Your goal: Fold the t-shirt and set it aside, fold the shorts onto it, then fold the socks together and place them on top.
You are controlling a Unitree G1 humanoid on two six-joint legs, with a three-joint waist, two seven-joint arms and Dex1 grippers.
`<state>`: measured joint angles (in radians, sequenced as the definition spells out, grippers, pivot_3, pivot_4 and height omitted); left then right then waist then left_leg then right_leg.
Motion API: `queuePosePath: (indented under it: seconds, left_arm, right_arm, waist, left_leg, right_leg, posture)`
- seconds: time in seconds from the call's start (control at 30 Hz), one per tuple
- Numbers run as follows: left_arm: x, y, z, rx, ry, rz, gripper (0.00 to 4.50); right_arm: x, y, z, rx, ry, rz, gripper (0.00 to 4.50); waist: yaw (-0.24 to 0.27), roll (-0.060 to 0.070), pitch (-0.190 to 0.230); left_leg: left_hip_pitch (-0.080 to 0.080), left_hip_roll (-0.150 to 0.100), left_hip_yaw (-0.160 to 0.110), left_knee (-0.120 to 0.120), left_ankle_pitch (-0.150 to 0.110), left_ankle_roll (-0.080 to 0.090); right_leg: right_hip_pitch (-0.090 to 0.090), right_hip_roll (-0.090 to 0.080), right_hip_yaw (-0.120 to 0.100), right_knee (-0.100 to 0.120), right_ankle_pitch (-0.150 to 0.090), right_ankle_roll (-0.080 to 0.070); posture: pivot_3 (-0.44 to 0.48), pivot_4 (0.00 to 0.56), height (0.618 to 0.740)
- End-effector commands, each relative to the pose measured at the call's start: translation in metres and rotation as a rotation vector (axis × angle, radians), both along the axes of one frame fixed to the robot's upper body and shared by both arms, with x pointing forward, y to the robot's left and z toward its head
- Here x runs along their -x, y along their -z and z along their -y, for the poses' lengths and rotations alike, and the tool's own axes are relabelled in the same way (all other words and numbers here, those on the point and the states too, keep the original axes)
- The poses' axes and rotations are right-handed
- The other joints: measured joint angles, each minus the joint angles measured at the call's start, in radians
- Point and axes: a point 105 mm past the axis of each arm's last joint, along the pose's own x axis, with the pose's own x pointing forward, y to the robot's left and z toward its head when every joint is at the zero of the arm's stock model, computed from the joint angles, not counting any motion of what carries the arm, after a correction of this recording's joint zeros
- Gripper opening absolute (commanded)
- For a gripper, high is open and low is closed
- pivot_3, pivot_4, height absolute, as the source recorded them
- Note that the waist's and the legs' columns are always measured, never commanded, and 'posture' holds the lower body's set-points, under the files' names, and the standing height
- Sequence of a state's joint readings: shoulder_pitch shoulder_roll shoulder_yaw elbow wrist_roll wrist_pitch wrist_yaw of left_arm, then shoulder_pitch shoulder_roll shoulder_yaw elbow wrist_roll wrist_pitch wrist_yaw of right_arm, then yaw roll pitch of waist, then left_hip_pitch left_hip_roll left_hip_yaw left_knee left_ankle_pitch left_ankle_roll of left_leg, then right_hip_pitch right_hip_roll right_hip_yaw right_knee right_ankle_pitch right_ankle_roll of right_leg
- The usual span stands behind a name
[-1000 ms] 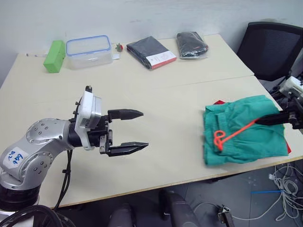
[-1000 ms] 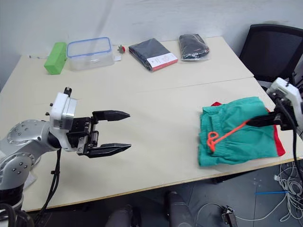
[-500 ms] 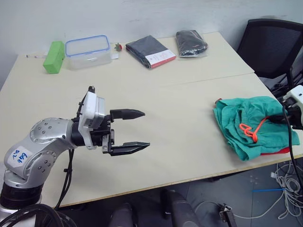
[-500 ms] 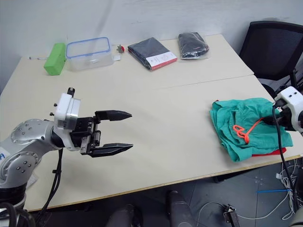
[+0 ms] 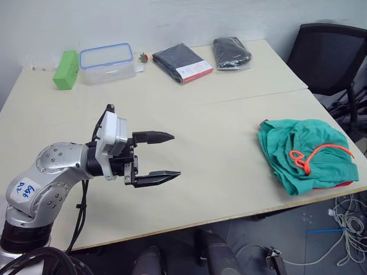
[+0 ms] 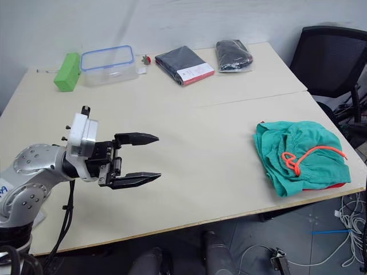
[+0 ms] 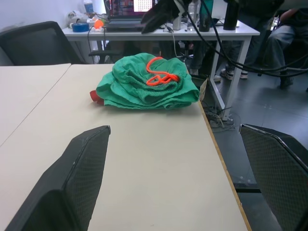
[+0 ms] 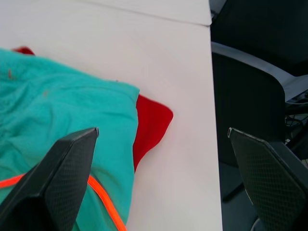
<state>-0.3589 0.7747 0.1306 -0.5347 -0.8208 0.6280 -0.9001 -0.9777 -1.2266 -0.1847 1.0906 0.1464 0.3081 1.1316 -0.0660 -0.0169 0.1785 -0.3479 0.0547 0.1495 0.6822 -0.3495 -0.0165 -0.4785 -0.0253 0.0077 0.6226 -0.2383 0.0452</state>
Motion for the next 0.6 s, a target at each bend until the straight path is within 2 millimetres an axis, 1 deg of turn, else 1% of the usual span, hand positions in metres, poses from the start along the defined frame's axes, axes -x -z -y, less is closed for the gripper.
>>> queuePosePath:
  seconds: [0.03,0.07,0.13,0.17,0.2,0.23,0.33,0.4,0.43,0.5,0.53,0.57,0.6]
  left_arm:
    - [-0.002,-0.004,-0.004,-0.004,-0.018,0.039,4.5]
    - [-0.003,-0.004,-0.005,-0.004,-0.022,0.039,4.5]
    - [-0.006,-0.003,-0.007,-0.006,-0.045,0.042,4.5]
    - [-0.008,-0.002,-0.009,-0.007,-0.064,0.042,4.5]
    - [-0.01,-0.002,-0.01,-0.007,-0.081,0.044,4.5]
    - [-0.011,-0.001,-0.011,-0.005,-0.094,0.043,4.5]
    - [-0.013,0.003,-0.018,0.003,-0.168,0.042,4.5]
    - [-0.013,0.005,-0.023,0.006,-0.215,0.04,4.5]
    - [-0.011,0.007,-0.026,0.008,-0.238,0.036,4.5]
    - [-0.008,0.01,-0.032,0.008,-0.286,0.029,4.5]
    - [-0.006,0.012,-0.036,0.002,-0.313,0.026,4.5]
    - [-0.005,0.016,-0.04,-0.01,-0.347,0.024,4.5]
    - [-0.004,0.019,-0.045,-0.021,-0.383,0.022,4.5]
  right_arm:
    - [-0.004,-0.052,-0.03,-0.09,-0.138,0.191,4.46]
    - [-0.005,-0.057,-0.038,-0.11,-0.173,0.204,4.46]
    - [-0.008,-0.068,-0.078,-0.144,-0.348,0.231,4.46]
    - [-0.008,-0.07,-0.106,-0.154,-0.453,0.238,4.46]
    - [-0.007,-0.068,-0.135,-0.165,-0.553,0.233,4.46]
    - [-0.004,-0.063,-0.157,-0.162,-0.626,0.22,4.46]
    - [0.006,-0.042,-0.215,-0.21,-0.792,0.19,4.46]
    - [0.01,-0.033,-0.238,-0.242,-0.837,0.19,4.46]
    - [0.011,-0.026,-0.249,-0.231,-0.854,0.189,4.46]
    - [0.012,-0.017,-0.267,-0.208,-0.881,0.199,4.46]
    - [0.012,-0.013,-0.274,-0.212,-0.885,0.201,4.46]
    - [0.011,-0.01,-0.279,-0.22,-0.893,0.2,4.46]
    - [0.012,-0.007,-0.284,-0.233,-0.908,0.19,4.46]
  waist:
    - [-0.007,0.0,0.0]
    - [-0.009,0.0,0.0]
    - [-0.013,0.0,0.0]
    - [-0.015,0.0,0.0]
    - [-0.017,0.0,0.0]
    - [-0.017,0.0,0.0]
    - [-0.01,0.0,0.0]
    - [-0.005,0.0,0.0]
    - [-0.001,0.0,0.0]
    - [0.011,0.0,0.0]
    - [0.009,0.001,0.0]
    - [0.004,0.003,0.002]
    - [0.002,0.005,0.003]
  left_leg:
    - [0.0,0.0,0.0,0.0,0.0,0.0]
    - [0.001,0.0,0.0,0.0,0.0,-0.001]
    - [0.001,0.001,-0.001,-0.001,0.0,-0.001]
    - [0.002,0.001,0.0,-0.001,0.0,-0.002]
    - [0.003,0.001,-0.001,-0.001,0.0,-0.002]
    - [0.004,0.002,-0.001,-0.001,0.0,-0.003]
    - [0.005,0.009,-0.002,-0.001,-0.001,-0.007]
    - [0.004,0.01,-0.002,-0.001,-0.002,-0.008]
    - [0.004,0.009,-0.002,-0.001,-0.002,-0.008]
    - [0.002,0.009,-0.002,0.0,-0.002,-0.008]
    - [-0.002,0.007,-0.005,-0.001,-0.002,-0.007]
    - [-0.005,0.006,-0.017,-0.002,-0.001,-0.006]
    - [-0.006,0.003,-0.037,-0.003,0.002,-0.004]
  right_leg:
    - [0.0,0.0,0.0,0.0,0.0,0.0]
    - [0.0,0.0,0.0,0.001,0.0,0.0]
    - [0.0,0.0,0.0,0.002,0.0,0.0]
    - [0.001,0.0,0.0,0.003,0.0,0.0]
    - [0.001,0.0,0.0,0.003,0.0,0.0]
    - [0.002,-0.001,0.0,0.005,0.0,0.0]
    - [0.002,-0.001,-0.002,0.005,-0.001,-0.001]
    - [0.001,0.0,-0.002,0.006,-0.001,-0.002]
    - [0.0,0.0,-0.002,0.007,-0.002,-0.003]
    - [-0.001,0.0,-0.002,0.007,-0.002,-0.003]
    - [0.001,-0.002,-0.004,0.005,-0.002,-0.004]
    - [0.007,-0.008,-0.015,0.003,-0.002,-0.003]
    - [0.019,-0.018,-0.035,0.001,-0.002,-0.004]
  posture:
    - [0.0,0.15,0.74]
    - [0.0,0.15,0.74]
    - [0.0,0.15,0.74]
    - [0.0,0.15,0.74]
    - [0.0,0.15,0.74]
    - [0.0,0.15,0.74]
    - [0.0,0.15,0.74]
    - [0.0,0.15,0.74]
    - [0.0,0.15,0.74]
    - [0.0,0.15,0.74]
    - [0.0,0.15,0.74]
    - [0.0,0.15,0.74]
    - [0.0,0.15,0.74]
